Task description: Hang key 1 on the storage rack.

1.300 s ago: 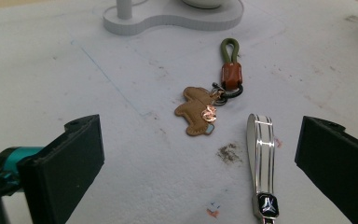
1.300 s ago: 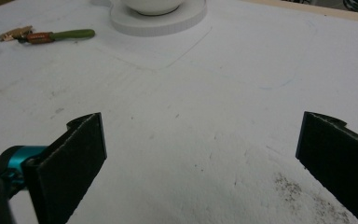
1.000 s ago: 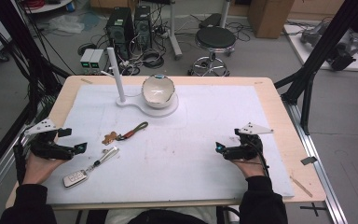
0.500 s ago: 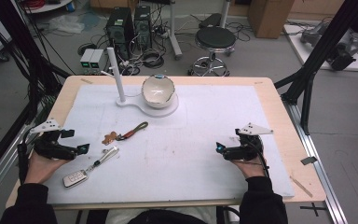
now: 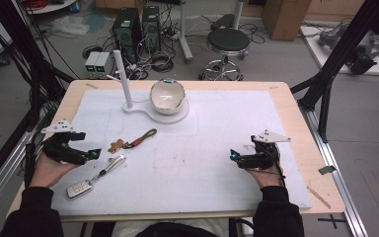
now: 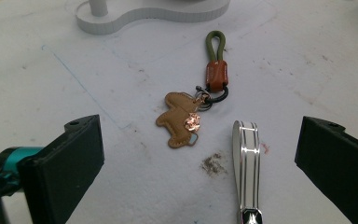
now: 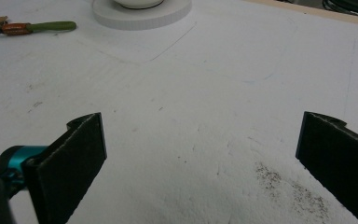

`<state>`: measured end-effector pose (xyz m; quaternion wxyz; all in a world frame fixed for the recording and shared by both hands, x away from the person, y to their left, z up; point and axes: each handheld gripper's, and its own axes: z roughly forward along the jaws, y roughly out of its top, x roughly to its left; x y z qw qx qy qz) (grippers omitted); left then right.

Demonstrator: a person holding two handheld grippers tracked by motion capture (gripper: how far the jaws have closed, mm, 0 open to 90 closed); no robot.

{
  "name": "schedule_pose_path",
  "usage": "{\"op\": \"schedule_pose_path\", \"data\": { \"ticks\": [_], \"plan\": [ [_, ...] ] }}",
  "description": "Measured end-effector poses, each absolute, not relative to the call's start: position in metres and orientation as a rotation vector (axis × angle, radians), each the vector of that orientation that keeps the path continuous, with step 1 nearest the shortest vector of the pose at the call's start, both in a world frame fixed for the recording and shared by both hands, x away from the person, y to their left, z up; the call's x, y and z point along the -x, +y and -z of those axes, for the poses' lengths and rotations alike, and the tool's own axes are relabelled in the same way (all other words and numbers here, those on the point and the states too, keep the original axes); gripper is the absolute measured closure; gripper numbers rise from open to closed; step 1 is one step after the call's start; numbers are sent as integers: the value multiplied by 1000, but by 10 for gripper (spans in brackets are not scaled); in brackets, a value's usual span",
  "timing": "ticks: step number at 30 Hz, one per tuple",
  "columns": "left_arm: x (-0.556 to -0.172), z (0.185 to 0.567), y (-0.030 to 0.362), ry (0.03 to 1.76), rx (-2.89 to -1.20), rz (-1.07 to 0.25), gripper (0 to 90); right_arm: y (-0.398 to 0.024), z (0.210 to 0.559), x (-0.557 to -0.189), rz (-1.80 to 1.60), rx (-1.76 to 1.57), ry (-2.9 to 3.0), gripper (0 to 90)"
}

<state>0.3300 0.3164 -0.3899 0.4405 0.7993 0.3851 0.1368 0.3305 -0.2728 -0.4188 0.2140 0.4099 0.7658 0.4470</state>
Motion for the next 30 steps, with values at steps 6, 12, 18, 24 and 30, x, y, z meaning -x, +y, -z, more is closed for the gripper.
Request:
{"op": "schedule_pose_path", "data": {
  "ticks": [6,12,18,24,30],
  "plan": [
    [-339,386,308,959,-2026,-336,17,-272,419,-331,-1219,-1144,2127,8],
    [-351,381,293,943,-2087,-324,17,-275,418,-332,-1254,-1152,2111,8],
    [-363,377,283,927,-2100,-306,18,-271,419,-334,-1276,-1124,2130,8],
    [-370,374,277,920,-2122,-302,18,-270,419,-333,-1265,-1116,2133,8],
    [-381,371,262,894,-2168,-290,19,-271,419,-334,-1266,-1121,2125,8]
  ]
}}
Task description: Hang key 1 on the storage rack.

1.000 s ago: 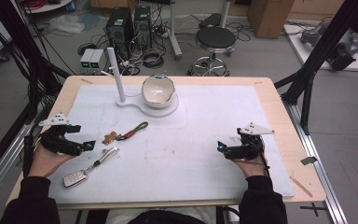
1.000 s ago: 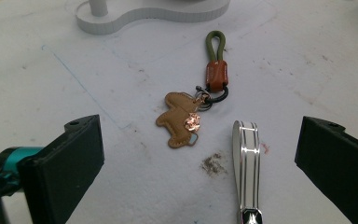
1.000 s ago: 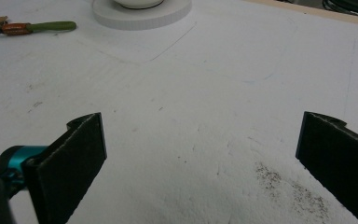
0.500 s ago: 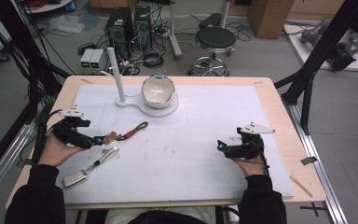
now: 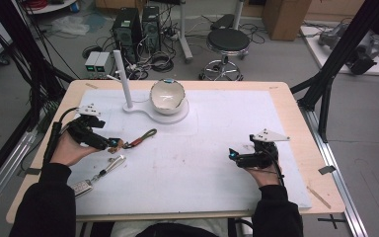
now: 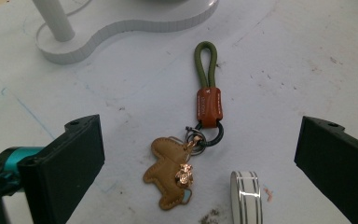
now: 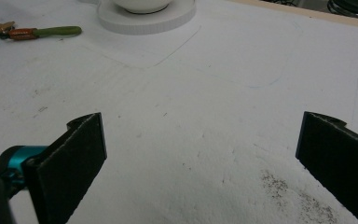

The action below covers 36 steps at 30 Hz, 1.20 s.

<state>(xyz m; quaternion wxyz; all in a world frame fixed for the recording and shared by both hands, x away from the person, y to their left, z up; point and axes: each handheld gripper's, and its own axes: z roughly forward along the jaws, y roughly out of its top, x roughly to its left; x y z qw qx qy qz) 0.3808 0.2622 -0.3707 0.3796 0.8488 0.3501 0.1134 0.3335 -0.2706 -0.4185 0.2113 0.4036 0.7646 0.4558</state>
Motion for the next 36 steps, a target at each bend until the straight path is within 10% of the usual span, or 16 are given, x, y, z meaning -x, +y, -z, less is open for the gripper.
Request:
{"op": "schedule_pose_path", "data": {
  "ticks": [36],
  "plan": [
    [-433,379,195,810,-2264,-178,30,-272,416,-332,-1262,-1125,2069,8]
  ]
}}
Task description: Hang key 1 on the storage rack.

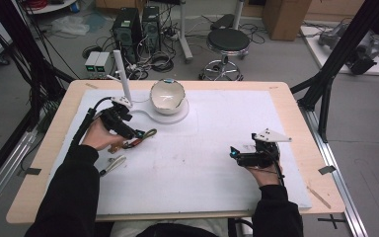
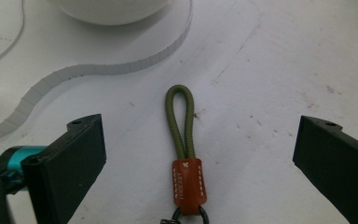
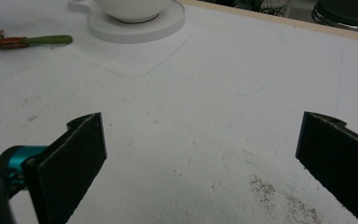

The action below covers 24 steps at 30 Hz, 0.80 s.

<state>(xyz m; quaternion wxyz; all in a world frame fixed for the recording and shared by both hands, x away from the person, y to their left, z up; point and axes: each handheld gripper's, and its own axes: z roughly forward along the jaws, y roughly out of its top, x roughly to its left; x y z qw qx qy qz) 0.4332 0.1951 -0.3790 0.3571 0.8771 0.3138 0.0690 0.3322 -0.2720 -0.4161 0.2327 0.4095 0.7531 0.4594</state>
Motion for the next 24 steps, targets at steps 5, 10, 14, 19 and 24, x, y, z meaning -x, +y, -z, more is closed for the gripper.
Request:
{"op": "schedule_pose_path", "data": {
  "ticks": [5,10,14,19,24],
  "plan": [
    [-443,385,185,803,-2280,-147,30,-272,416,-332,-1257,-1129,2067,8],
    [-448,386,175,790,-2289,-114,48,-272,416,-332,-1245,-1124,2068,8],
    [-455,388,166,791,-2318,-86,62,-271,416,-331,-1227,-1112,2070,8],
    [-459,396,160,810,-2348,-55,76,-272,415,-330,-1233,-1115,2067,8],
    [-462,403,160,842,-2384,-20,97,-272,416,-330,-1228,-1113,2068,8]
  ]
}}
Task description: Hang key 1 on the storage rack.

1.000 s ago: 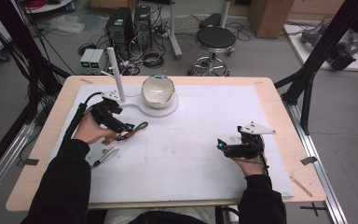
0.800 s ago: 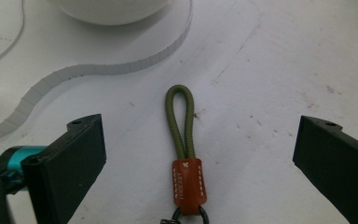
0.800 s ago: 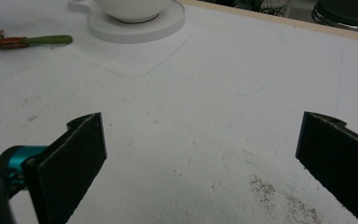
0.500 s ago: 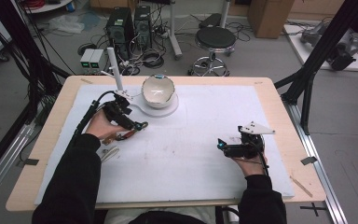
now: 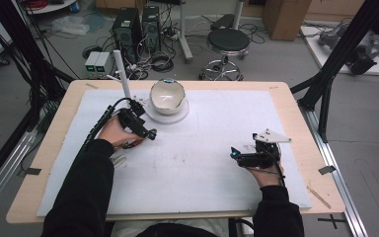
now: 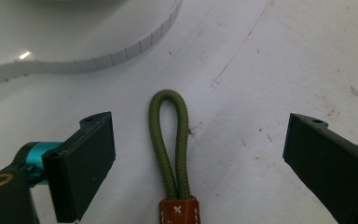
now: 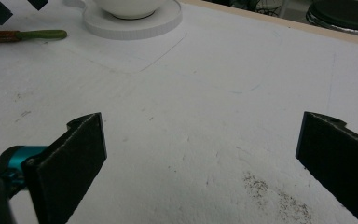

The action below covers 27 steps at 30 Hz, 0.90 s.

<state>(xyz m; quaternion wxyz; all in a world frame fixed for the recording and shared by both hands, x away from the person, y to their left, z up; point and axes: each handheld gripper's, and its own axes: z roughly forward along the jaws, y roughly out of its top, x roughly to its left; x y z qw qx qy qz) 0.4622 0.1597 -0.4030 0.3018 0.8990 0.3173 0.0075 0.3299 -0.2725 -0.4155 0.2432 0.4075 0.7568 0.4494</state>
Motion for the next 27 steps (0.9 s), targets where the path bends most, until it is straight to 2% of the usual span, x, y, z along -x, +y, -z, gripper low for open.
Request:
{"op": "schedule_pose_path", "data": {
  "ticks": [4,9,16,20,24,25,27],
  "plan": [
    [-463,407,162,853,-2443,19,165,-273,416,-330,-1229,-1119,2070,8],
    [-462,409,162,847,-2499,11,325,-272,416,-330,-1222,-1116,2079,8],
    [-459,411,165,853,-2565,28,389,-274,416,-329,-1223,-1115,2073,8],
    [-457,410,168,853,-2571,23,457,-274,416,-329,-1224,-1116,2071,8],
    [-456,411,169,855,-2580,29,550,-274,416,-329,-1224,-1119,2070,8],
    [-456,414,169,860,-2605,10,613,-274,416,-329,-1224,-1117,2070,8],
    [-456,413,170,865,-2605,-4,679,-274,416,-328,-1223,-1122,2069,8]
  ]
}}
